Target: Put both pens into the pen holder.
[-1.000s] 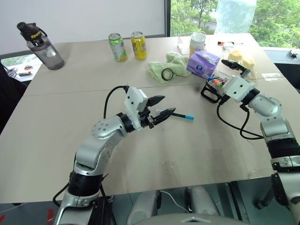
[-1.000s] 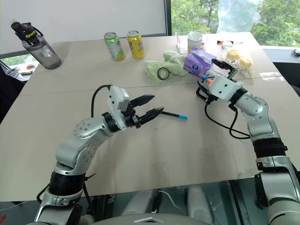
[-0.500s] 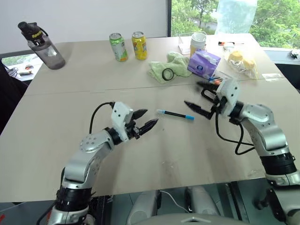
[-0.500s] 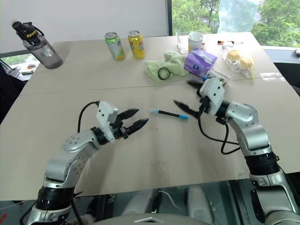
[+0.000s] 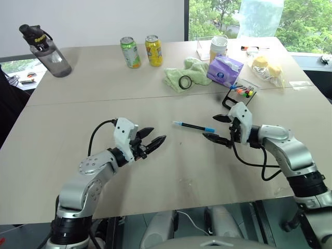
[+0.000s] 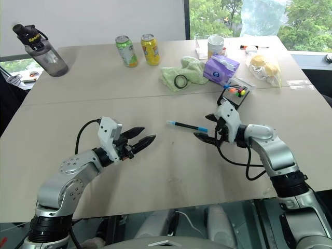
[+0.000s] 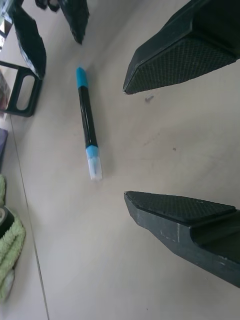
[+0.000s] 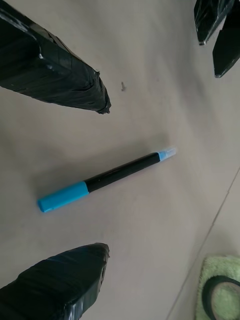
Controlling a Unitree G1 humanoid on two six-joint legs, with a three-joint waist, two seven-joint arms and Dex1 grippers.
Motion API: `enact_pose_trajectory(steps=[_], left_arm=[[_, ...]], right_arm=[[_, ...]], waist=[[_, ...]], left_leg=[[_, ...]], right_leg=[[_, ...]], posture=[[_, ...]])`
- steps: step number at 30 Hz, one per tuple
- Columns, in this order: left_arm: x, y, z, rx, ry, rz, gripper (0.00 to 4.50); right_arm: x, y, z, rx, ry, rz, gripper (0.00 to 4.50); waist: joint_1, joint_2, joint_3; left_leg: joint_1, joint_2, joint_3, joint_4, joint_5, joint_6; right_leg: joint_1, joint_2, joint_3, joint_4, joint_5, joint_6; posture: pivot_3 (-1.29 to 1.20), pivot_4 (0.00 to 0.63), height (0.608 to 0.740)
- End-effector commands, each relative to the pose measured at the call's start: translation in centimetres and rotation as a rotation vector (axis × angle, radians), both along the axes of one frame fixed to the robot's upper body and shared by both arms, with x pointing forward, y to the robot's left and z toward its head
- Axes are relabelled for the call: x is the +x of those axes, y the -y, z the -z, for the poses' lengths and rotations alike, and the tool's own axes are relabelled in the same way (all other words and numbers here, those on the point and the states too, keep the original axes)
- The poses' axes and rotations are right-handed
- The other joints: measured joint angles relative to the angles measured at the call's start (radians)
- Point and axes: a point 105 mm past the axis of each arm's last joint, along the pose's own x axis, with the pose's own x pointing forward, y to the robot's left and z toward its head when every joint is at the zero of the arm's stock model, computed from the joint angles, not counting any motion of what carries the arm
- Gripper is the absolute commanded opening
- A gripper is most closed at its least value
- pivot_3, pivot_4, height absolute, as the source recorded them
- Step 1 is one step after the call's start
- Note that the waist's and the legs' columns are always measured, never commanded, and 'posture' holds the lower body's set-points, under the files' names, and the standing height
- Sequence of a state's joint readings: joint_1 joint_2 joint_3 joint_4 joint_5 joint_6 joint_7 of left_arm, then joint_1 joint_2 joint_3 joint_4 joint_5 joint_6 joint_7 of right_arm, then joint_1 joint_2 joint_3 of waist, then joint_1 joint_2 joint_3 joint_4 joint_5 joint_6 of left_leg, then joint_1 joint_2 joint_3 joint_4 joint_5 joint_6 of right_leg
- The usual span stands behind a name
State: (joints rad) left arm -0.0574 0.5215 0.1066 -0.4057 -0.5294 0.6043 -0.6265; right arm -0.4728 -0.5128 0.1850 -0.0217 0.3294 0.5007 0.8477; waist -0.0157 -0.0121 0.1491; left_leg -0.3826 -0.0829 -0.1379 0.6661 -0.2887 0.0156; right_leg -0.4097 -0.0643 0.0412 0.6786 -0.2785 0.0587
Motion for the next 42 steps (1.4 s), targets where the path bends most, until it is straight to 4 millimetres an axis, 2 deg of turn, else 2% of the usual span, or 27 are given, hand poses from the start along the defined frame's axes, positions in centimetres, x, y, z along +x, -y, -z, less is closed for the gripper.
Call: enact_pose_trajectory(steps=[1,5,8,9,10,11,16,17,21,23,26,29,33,35,42], left_arm=[[-0.8,0.6,-2.1,0.012,0.069,0.093,3.19],[-1.7,0.9,-3.3,0.003,0.105,0.174,3.19],[-3.1,1.5,-3.8,0.014,0.122,0.278,3.19],[-3.8,1.7,-3.7,0.033,0.112,0.319,3.19],[-4.1,1.7,-3.4,0.056,0.097,0.342,3.19],[-4.3,1.5,-3.2,0.079,0.088,0.352,3.19],[-4.2,0.8,-2.6,0.162,0.080,0.344,3.19],[-4.0,0.7,-2.6,0.163,0.087,0.335,3.19],[-3.0,0.7,-3.1,0.129,0.112,0.276,3.19],[-1.5,0.4,-3.3,0.061,0.098,0.162,3.19],[0.1,0.3,-4.0,-0.093,0.076,0.055,3.19],[1.0,0.7,-5.9,-0.349,0.060,0.002,3.19],[1.8,0.9,-8.0,-0.629,0.047,-0.018,3.19],[1.7,1.2,-8.8,-0.707,0.037,0.001,3.19],[1.6,2.3,-9.2,-0.751,0.004,0.044,3.19]], right_arm=[[0.6,-0.7,0.2,-0.022,0.006,-0.014,4.46],[0.9,-1.2,1.1,-0.064,0.003,-0.031,4.46],[0.8,-1.3,1.9,-0.089,-0.018,-0.042,3.72],[0.7,-1.3,2.0,-0.092,-0.024,-0.049,3.11],[0.6,-1.3,2.0,-0.090,-0.029,-0.050,2.93],[0.6,-1.4,2.0,-0.089,-0.031,-0.049,2.48],[0.5,-1.1,1.9,-0.088,-0.025,-0.041,0.19],[0.6,-1.1,1.7,-0.084,-0.020,-0.037,0.04],[0.9,-1.4,-0.1,-0.010,0.020,-0.015,0.04],[0.6,-2.0,-1.6,0.059,0.059,-0.039,0.04],[-0.1,-3.2,-4.0,0.199,0.101,-0.083,0.04],[-1.4,-4.2,-5.6,0.287,0.124,-0.151,0.04],[-2.1,-4.8,-6.3,0.320,0.139,-0.180,0.04],[-2.1,-5.0,-6.5,0.327,0.142,-0.183,0.04],[-2.9,-5.7,-6.9,0.335,0.159,-0.233,0.04]], waist=[[0.001,0.000,0.000],[0.001,0.000,0.000],[0.001,0.000,0.000],[-0.001,0.000,0.000],[-0.002,0.000,0.000],[-0.003,0.000,0.000],[-0.001,0.001,0.000],[0.000,0.001,0.000],[0.001,0.001,0.000],[0.000,0.001,0.000],[-0.002,0.000,0.000],[-0.001,0.000,0.000],[0.000,0.000,0.000],[0.000,0.000,0.000],[-0.003,0.000,0.000]], left_leg=[[0.000,0.000,0.000,0.000,0.000,0.000],[-0.001,0.000,0.000,0.000,0.000,0.000],[0.000,0.000,0.000,0.000,0.000,0.000],[0.000,0.000,0.000,0.000,0.000,0.000],[0.000,0.000,0.000,0.000,0.000,0.000],[0.000,0.000,0.000,-0.001,0.000,0.000],[0.000,0.000,0.000,-0.001,0.000,0.000],[0.000,0.000,0.000,-0.001,0.000,0.000],[0.000,0.000,0.000,-0.001,0.000,0.000],[0.000,0.000,0.000,-0.001,0.000,0.000],[0.000,0.000,0.000,0.000,0.000,0.000],[-0.001,0.000,0.000,0.000,0.000,0.000],[-0.001,0.000,-0.001,0.001,0.000,0.000],[-0.001,0.000,-0.001,0.001,0.000,0.000],[-0.001,0.000,0.000,0.001,0.000,0.000]], right_leg=[[0.000,0.000,0.000,0.000,0.000,0.000],[0.000,0.000,0.000,0.000,0.000,0.000],[0.000,0.000,0.000,0.000,0.000,0.000],[0.000,0.000,0.000,0.000,0.000,0.000],[0.000,0.000,0.000,0.000,0.000,0.000],[-0.001,0.000,0.000,0.000,0.000,0.000],[0.000,0.000,0.000,-0.001,0.000,0.000],[0.000,0.000,0.000,-0.001,0.000,0.000],[-0.001,0.000,0.000,-0.001,0.000,0.000],[-0.001,0.000,0.000,0.000,0.000,0.000],[-0.001,0.000,0.000,0.000,0.000,0.000],[-0.001,0.000,-0.001,0.000,0.000,0.000],[-0.001,0.000,-0.001,0.000,0.000,0.000],[-0.001,0.000,-0.001,0.000,0.000,0.000],[-0.001,0.000,-0.001,0.001,0.000,0.000]], posture=[[0.00,0.150,0.740],[0.00,0.150,0.740],[0.00,0.150,0.740],[0.00,0.150,0.740],[0.00,0.150,0.740],[0.00,0.150,0.740],[0.00,0.150,0.740],[0.00,0.150,0.740],[0.00,0.150,0.740],[0.00,0.150,0.740],[0.00,0.150,0.740],[0.00,0.150,0.740],[0.00,0.150,0.740],[0.00,0.150,0.740],[0.00,0.150,0.740]])
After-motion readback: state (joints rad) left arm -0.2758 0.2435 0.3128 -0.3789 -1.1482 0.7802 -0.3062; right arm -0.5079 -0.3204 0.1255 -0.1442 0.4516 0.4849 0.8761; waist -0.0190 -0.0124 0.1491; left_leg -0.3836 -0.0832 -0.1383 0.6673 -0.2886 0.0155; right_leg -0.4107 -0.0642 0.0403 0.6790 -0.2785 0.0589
